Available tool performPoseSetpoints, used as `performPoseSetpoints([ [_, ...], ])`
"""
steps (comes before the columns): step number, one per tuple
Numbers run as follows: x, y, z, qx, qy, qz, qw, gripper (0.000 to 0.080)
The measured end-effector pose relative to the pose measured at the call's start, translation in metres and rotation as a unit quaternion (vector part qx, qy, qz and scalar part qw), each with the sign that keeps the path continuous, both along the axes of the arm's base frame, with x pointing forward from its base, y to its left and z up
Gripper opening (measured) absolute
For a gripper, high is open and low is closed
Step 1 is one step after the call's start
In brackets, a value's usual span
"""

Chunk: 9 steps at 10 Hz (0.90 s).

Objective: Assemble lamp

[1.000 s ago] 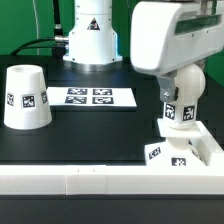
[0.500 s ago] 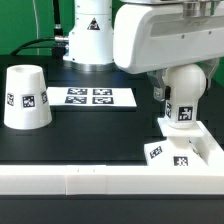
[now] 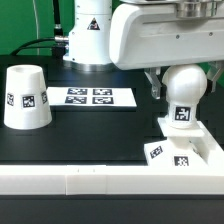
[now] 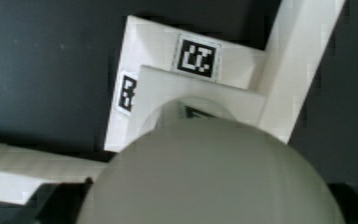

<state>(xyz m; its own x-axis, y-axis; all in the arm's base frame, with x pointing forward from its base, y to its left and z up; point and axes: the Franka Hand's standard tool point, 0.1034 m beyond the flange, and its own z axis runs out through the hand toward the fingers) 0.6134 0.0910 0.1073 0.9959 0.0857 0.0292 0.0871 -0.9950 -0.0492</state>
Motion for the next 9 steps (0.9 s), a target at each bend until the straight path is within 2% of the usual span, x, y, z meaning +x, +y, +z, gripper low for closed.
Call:
performPoseSetpoints([
  [2,-0.0002,0.0001,-0.0002,0.001,0.002,-0.042,0.999,0.0577],
  [4,0.0006,-0.0008,-0.0003,0.016,0.008,-0.154,0.988,0.0577],
  [6,0.0018,-0.0011,-0.0006,0.021,0.009,-0.227,0.974,0.0577],
  [9,0.0014,0.0004,-0.0008,0.03,0.019,-0.362,0.931,0.0577],
])
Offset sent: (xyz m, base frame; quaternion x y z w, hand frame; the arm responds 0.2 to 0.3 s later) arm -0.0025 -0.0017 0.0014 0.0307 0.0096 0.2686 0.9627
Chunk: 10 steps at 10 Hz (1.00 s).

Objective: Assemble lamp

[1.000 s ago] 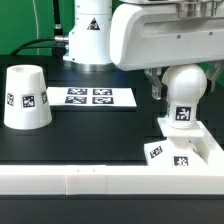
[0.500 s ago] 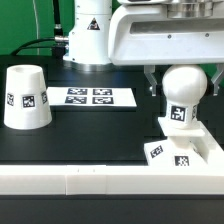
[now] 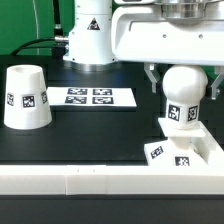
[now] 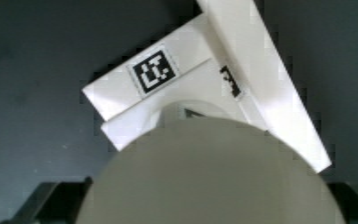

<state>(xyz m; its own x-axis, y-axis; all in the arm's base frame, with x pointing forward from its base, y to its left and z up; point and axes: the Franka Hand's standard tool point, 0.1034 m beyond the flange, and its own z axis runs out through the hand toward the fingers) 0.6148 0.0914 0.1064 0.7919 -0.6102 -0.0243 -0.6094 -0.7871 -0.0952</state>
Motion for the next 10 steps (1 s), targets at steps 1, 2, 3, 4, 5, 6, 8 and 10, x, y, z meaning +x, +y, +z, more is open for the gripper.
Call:
performPoseSetpoints([
  [1,0.0003,0.0,-0.0001,0.005,0.001,-0.051,0.999,0.0577],
  [2,0.0011,0.0,0.0,0.009,0.002,-0.081,0.997,0.0577],
  [3,0.0013,0.0004,-0.0001,0.019,0.007,-0.141,0.99,0.0577],
  [4,0.0022,0.001,-0.0004,0.029,0.01,-0.196,0.98,0.0577],
  [5,0.0025,0.0027,-0.0005,0.036,0.013,-0.242,0.969,0.0577],
  [6,0.0031,0.0037,-0.0005,0.037,0.012,-0.265,0.963,0.0577],
  [8,0.0034,0.0049,-0.0001,0.043,0.016,-0.293,0.955,0.0577],
  [10,0.0028,0.0051,-0.0005,0.042,0.016,-0.276,0.96,0.0588],
])
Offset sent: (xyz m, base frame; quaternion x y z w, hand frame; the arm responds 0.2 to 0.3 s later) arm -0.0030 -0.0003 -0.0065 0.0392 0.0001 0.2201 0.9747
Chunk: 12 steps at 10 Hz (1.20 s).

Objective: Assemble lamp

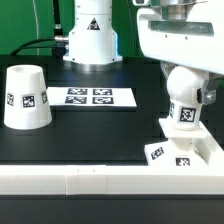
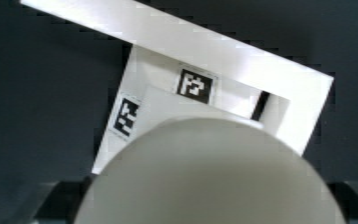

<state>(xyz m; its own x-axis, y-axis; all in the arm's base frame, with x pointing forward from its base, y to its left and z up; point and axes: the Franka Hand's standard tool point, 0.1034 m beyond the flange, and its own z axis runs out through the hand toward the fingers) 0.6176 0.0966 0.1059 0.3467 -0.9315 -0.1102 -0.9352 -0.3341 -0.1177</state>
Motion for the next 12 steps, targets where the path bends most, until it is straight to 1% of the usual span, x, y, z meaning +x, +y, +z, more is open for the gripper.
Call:
performPoseSetpoints([
  [1,-0.0018,-0.0002,0.0005,-0.002,0.004,0.042,0.999,0.0675],
  [2,-0.0007,0.0002,0.0025,-0.003,0.003,0.071,0.997,0.0675],
  [3,-0.0014,0.001,0.0037,-0.007,0.001,0.133,0.991,0.0695],
  [4,-0.0014,0.0018,0.0047,-0.011,-0.002,0.186,0.983,0.0698],
  [5,-0.001,0.0017,0.0043,-0.012,-0.006,0.207,0.978,0.0698],
  [8,-0.0012,0.0014,0.0037,-0.017,-0.022,0.316,0.948,0.0698],
  [10,-0.0017,0.0008,0.0032,-0.023,-0.031,0.392,0.919,0.0698],
  [12,-0.0036,-0.0018,0.0035,-0.045,-0.028,0.494,0.868,0.0698],
])
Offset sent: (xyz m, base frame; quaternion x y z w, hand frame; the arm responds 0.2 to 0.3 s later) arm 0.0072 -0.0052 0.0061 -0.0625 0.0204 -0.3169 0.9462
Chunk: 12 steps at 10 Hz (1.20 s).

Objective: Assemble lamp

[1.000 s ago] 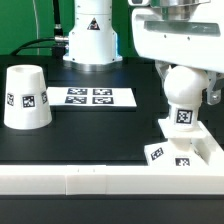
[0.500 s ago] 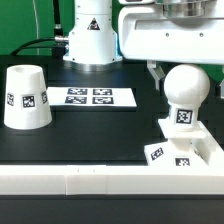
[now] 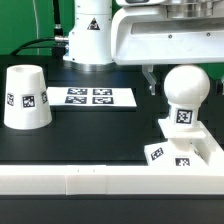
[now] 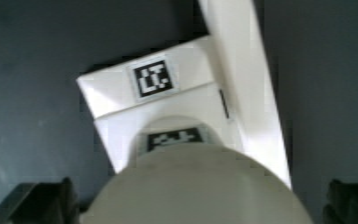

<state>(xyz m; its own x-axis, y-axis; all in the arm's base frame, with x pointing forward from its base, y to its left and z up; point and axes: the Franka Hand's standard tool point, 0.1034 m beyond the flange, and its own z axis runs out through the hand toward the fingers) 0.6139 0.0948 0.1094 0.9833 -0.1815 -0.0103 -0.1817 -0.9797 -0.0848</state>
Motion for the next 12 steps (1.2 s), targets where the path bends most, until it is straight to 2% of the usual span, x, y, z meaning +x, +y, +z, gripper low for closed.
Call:
performPoseSetpoints([
  [2,0.0017,-0.0008,0.0023,-0.014,-0.008,0.102,0.995,0.0698],
  [6,0.0032,0.0015,0.0033,-0.033,-0.02,0.268,0.963,0.0698],
  [12,0.0032,-0.0028,0.002,-0.033,-0.028,0.441,0.897,0.0698],
])
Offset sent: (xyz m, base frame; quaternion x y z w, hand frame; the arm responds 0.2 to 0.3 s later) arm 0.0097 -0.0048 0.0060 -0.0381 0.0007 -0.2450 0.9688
